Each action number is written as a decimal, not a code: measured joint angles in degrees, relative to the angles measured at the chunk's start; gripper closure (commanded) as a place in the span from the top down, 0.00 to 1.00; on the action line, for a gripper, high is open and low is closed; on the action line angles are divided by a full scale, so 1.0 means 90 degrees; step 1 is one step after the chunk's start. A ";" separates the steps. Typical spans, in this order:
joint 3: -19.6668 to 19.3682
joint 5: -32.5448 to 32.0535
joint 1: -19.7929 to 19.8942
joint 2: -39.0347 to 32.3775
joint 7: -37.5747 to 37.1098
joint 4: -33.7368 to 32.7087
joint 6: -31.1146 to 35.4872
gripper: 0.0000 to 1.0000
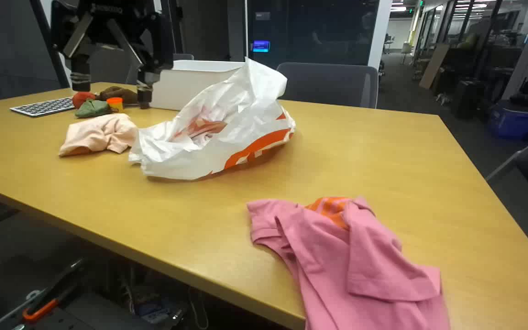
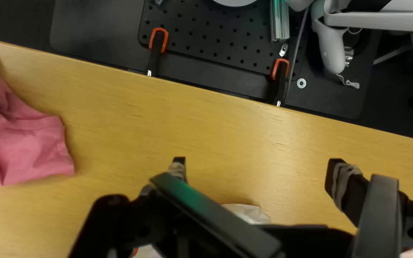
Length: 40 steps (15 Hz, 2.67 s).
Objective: Put the pink and peach shirts in the plastic bag, then pull up the ends of the plastic
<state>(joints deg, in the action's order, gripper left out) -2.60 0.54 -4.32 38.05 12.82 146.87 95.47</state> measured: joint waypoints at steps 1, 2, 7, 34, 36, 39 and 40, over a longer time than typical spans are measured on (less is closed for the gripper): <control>0.0000 0.0000 0.0000 0.0006 0.0000 -0.0011 0.0001 1.00; 0.0000 0.0000 0.0000 0.0012 0.0000 -0.0017 0.0001 1.00; 0.0000 0.0000 0.0000 0.0018 0.0000 -0.0018 0.0001 1.00; -0.1708 -0.1369 0.2185 -0.3265 -0.0730 0.0625 0.5642 0.33; -0.1658 -0.1551 0.2209 -0.3404 -0.0905 0.0596 0.5897 0.17; -0.1587 -0.1741 0.2229 -0.3410 -0.1159 0.0557 0.6028 0.00; -0.1562 -0.1756 0.2229 -0.3410 -0.1224 0.0553 0.6049 0.00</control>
<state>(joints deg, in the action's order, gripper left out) -16.66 -15.26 15.74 7.36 1.80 151.84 149.91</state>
